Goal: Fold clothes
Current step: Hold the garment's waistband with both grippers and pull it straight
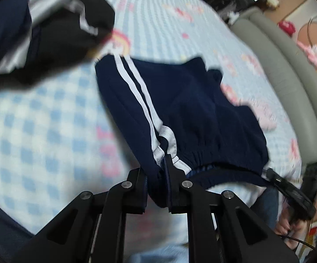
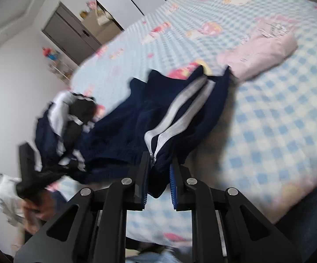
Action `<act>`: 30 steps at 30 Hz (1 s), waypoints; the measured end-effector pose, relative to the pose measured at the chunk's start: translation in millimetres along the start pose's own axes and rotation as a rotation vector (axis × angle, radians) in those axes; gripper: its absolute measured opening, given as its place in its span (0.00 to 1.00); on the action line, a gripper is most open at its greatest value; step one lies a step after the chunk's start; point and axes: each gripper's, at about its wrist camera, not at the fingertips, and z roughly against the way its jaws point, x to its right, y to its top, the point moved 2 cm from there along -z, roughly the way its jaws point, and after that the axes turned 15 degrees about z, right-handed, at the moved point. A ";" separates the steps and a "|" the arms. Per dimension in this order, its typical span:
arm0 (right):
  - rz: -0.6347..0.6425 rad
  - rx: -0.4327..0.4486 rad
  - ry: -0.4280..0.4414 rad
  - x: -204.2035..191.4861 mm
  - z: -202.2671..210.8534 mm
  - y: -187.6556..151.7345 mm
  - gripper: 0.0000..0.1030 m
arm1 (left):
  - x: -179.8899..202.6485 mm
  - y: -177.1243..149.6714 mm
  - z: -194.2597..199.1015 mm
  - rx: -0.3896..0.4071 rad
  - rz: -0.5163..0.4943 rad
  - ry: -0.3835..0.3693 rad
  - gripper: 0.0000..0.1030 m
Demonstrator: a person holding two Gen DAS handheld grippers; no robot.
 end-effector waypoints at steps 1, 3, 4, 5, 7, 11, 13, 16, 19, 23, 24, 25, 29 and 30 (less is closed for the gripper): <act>0.010 -0.004 -0.024 0.3 0.1 -1.9 0.18 | -5.3 -4.4 -5.7 -0.027 -0.002 0.049 0.17; 0.031 -0.013 -0.072 0.8 0.4 -5.6 0.22 | -9.0 -9.5 -3.6 -0.011 -0.007 0.081 0.17; 0.042 -0.017 -0.095 1.0 0.5 -7.4 0.24 | -7.8 -10.4 4.8 0.019 -0.009 0.071 0.17; 0.052 -0.022 -0.119 1.3 0.7 -9.3 0.26 | -5.7 -10.7 15.1 0.058 -0.021 0.056 0.17; 0.073 -0.030 -0.167 1.8 1.0 -13.0 0.27 | 5.2 -10.4 34.2 0.132 -0.069 0.009 0.18; 0.141 -0.038 -0.166 -8.0 -1.6 -8.0 0.32 | 18.0 -7.5 23.2 0.119 -0.096 0.020 0.25; 0.188 -0.036 -0.116 -18.5 -4.5 0.7 0.32 | 22.8 -5.8 11.9 0.095 -0.099 0.042 0.25; 0.221 -0.106 -0.009 -32.9 -33.6 -5.5 0.32 | 29.9 -3.2 -4.9 0.059 -0.104 0.075 0.25; 0.230 -0.191 -0.084 -33.5 -66.2 -19.6 0.29 | 37.0 -0.6 -21.7 0.022 -0.109 0.108 0.27; 0.205 -0.176 -0.157 -17.2 -51.2 -23.0 0.21 | 41.4 -0.6 -2.4 0.085 -0.163 0.120 0.25; 0.217 -0.160 -0.186 -17.1 -44.0 -21.4 0.23 | 46.0 -3.2 1.8 0.086 -0.187 0.092 0.25; 0.234 -0.146 -0.190 -19.5 -37.3 -19.4 0.26 | 50.7 -5.9 5.7 0.087 -0.211 0.066 0.25; 0.278 -0.139 -0.089 -39.8 -36.2 -15.8 0.38 | 75.0 -20.1 -6.3 0.080 -0.325 0.074 0.48; 0.295 -0.149 -0.059 -47.0 -41.7 -16.1 0.40 | 79.2 -22.2 -13.2 0.072 -0.346 0.095 0.48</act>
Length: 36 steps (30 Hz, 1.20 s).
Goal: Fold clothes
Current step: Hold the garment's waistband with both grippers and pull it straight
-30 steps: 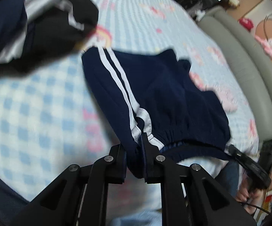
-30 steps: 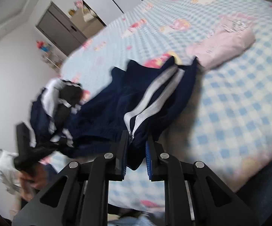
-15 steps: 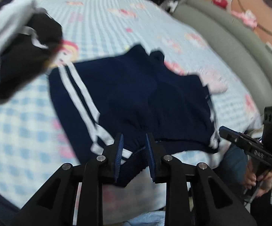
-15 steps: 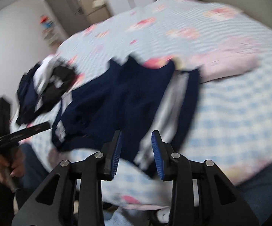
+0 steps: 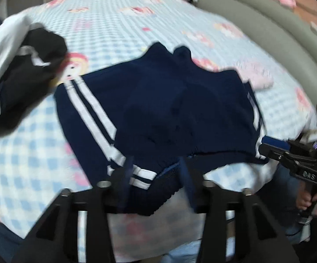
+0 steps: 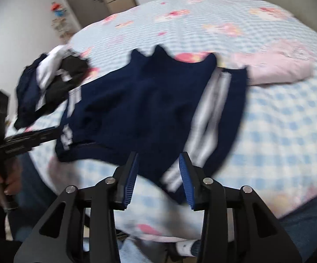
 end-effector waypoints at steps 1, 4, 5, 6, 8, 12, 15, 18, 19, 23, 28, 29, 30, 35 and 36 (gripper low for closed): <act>0.017 -0.022 0.001 -5.1 -7.9 0.3 0.42 | 2.9 0.4 -0.3 0.002 -0.006 0.000 0.48; 0.053 -0.086 -0.019 -13.4 -30.1 -3.2 0.43 | 11.5 1.7 -1.3 0.007 -0.022 -0.001 0.48; 0.057 -0.105 -0.042 -11.5 -36.2 -7.2 0.40 | 14.4 2.1 -1.7 0.008 -0.028 -0.001 0.47; 0.057 -0.106 -0.058 -10.5 -38.0 -5.5 0.36 | 17.2 2.6 -2.0 0.010 -0.033 -0.001 0.45; 0.049 -0.083 -0.087 -7.0 -33.1 -3.4 0.31 | 23.0 3.4 -2.7 0.013 -0.045 -0.001 0.25; 0.027 -0.058 -0.138 4.1 -22.5 -1.0 0.06 | 34.5 5.2 -4.0 0.020 -0.067 -0.002 0.15; -0.018 -0.044 -0.158 17.0 -12.3 -4.6 0.04 | 43.1 6.4 -5.0 0.025 -0.084 -0.002 0.15; -0.020 -0.052 -0.147 17.3 -14.3 -3.9 0.08 | 30.4 -0.3 5.5 0.020 -0.088 -0.018 0.15; -0.014 -0.056 -0.144 15.4 -16.9 -3.0 0.08 | 22.5 -3.2 7.8 0.012 -0.082 -0.022 0.15; 0.012 -0.073 -0.131 8.0 -27.1 0.8 0.35 | -8.5 -16.0 -11.9 -0.045 -0.015 0.007 0.16; 0.045 -0.095 -0.114 -1.3 -39.9 5.4 0.31 | -18.7 -20.1 -7.9 -0.039 0.014 0.040 0.23; 0.051 -0.099 -0.111 -3.2 -42.5 6.4 0.30 | -18.7 -20.4 -7.0 -0.036 0.012 0.039 0.24; 0.048 -0.101 -0.126 -0.2 -40.3 4.5 0.30 | -18.6 -20.6 -6.1 -0.034 0.010 0.038 0.24; 0.033 -0.107 -0.201 15.5 -28.6 -5.5 0.15 | -18.4 -21.6 -1.6 -0.020 0.000 0.035 0.24; 0.030 -0.109 -0.217 18.6 -26.3 -7.5 0.09 | -18.3 -21.9 -0.7 -0.017 -0.001 0.034 0.24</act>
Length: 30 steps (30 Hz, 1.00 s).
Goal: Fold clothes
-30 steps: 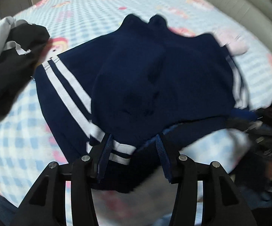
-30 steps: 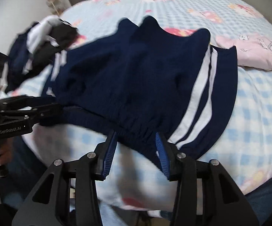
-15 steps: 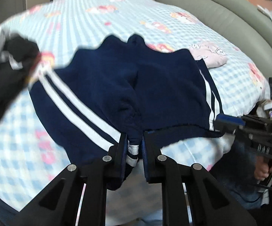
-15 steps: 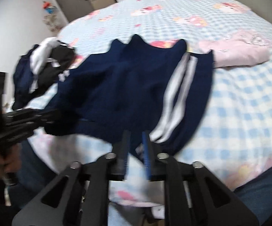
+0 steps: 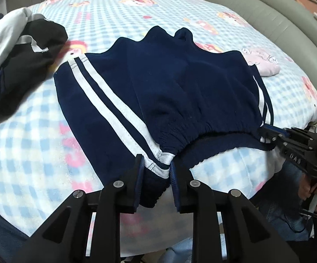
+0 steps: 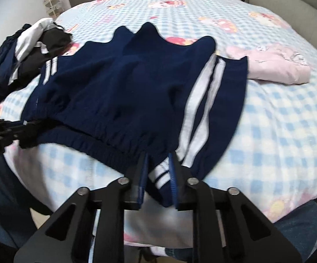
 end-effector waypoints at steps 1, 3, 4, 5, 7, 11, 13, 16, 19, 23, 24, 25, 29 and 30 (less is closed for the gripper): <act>-0.004 -0.002 -0.015 3.5 1.4 -2.3 0.07 | 0.0 -0.2 0.9 0.003 -0.002 -0.001 0.24; -0.011 -0.006 -0.045 10.4 4.2 -6.9 0.06 | 0.0 -0.6 2.9 0.008 -0.005 -0.004 0.24; -0.015 -0.008 -0.060 13.9 5.6 -9.2 0.06 | -1.0 0.7 7.0 0.012 0.007 -0.039 0.25; -0.022 0.011 -0.028 14.9 10.7 -8.7 0.06 | -1.9 1.9 11.2 0.017 0.019 -0.074 0.27; -0.035 0.050 0.037 16.8 21.0 -7.3 0.09 | -2.1 4.5 22.0 0.050 0.035 -0.119 0.31; -0.034 0.115 0.163 14.0 36.8 -1.4 0.25 | 8.7 6.2 17.6 0.048 0.007 -0.105 0.33; 0.015 0.104 0.187 0.4 31.5 6.1 0.25 | 15.5 6.3 10.2 0.033 -0.006 -0.096 0.33; 0.055 0.063 0.159 -11.0 17.9 10.8 0.26 | 24.7 4.2 1.2 0.024 -0.037 -0.053 0.33; 0.073 0.033 0.124 -16.3 5.6 12.5 0.29 | 18.9 3.0 -5.5 0.007 -0.019 -0.020 0.33; 0.080 0.011 0.073 -20.1 -5.7 13.2 0.14 | 11.2 1.4 -14.1 -0.014 0.006 0.023 0.33; 0.063 0.023 0.062 -16.8 -2.3 13.0 0.08 | 9.2 1.4 -12.7 -0.011 0.012 0.019 0.33; 0.046 0.035 0.052 -13.4 1.1 12.7 0.07 | 7.2 1.5 -11.3 -0.007 0.017 0.015 0.33; -0.005 0.059 -0.035 8.7 21.4 3.0 0.00 | 4.2 -0.2 -5.1 -0.004 0.025 -0.012 0.33; -0.025 0.063 -0.037 15.9 24.3 3.0 0.00 | 5.5 0.3 -3.8 0.001 0.024 -0.018 0.33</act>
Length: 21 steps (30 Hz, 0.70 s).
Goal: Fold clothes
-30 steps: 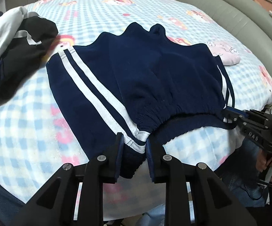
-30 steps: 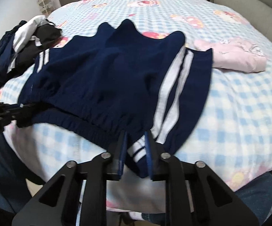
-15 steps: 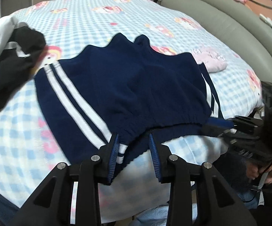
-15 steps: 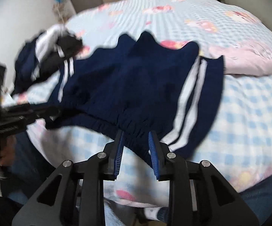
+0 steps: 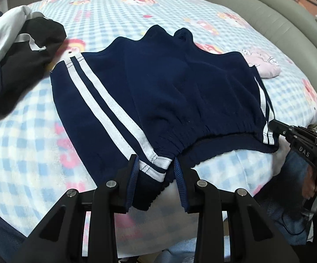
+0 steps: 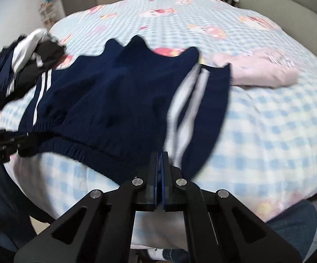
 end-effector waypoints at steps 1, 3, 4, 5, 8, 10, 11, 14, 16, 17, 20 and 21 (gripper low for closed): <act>-0.001 -0.005 0.001 3.7 2.3 -1.8 0.00 | 1.3 0.4 1.3 0.005 -0.001 -0.006 0.33; -0.007 -0.010 0.030 7.5 7.3 -4.7 0.01 | 3.9 1.2 3.9 0.014 -0.004 -0.018 0.33; -0.014 0.002 0.070 7.6 11.1 -5.9 0.01 | 5.2 1.6 5.2 0.018 -0.005 -0.024 0.33; -0.021 0.015 0.111 7.6 15.0 -7.0 0.01 | 6.5 2.0 6.6 0.023 -0.006 -0.030 0.33; 0.004 0.009 0.112 -0.3 6.1 0.3 0.10 | 9.8 3.3 6.6 0.025 -0.009 -0.037 0.34; 0.021 0.005 0.112 -5.7 0.0 5.3 0.22 | 11.2 4.3 1.7 0.013 -0.010 -0.028 0.33; 0.030 0.003 0.112 -8.3 -3.1 7.8 0.27 | 11.9 4.8 -0.5 0.007 -0.010 -0.024 0.34; 0.055 -0.003 0.112 -16.3 -12.2 15.2 0.29 | 10.0 3.9 -0.7 0.010 -0.003 -0.023 0.34; 0.072 -0.007 0.112 -21.7 -18.2 20.1 0.29 | 8.8 3.4 -0.8 0.012 0.001 -0.023 0.34; 0.081 -0.009 0.112 -24.3 -21.3 22.6 0.30 | 8.2 3.1 -0.9 0.013 0.003 -0.023 0.34; 0.107 -0.015 0.111 -32.3 -30.4 30.0 0.33 | 6.3 2.2 -1.1 0.016 0.010 -0.022 0.35; 0.135 -0.016 0.092 -36.3 -32.5 30.5 0.33 | 5.7 1.9 -1.1 0.016 0.012 -0.022 0.35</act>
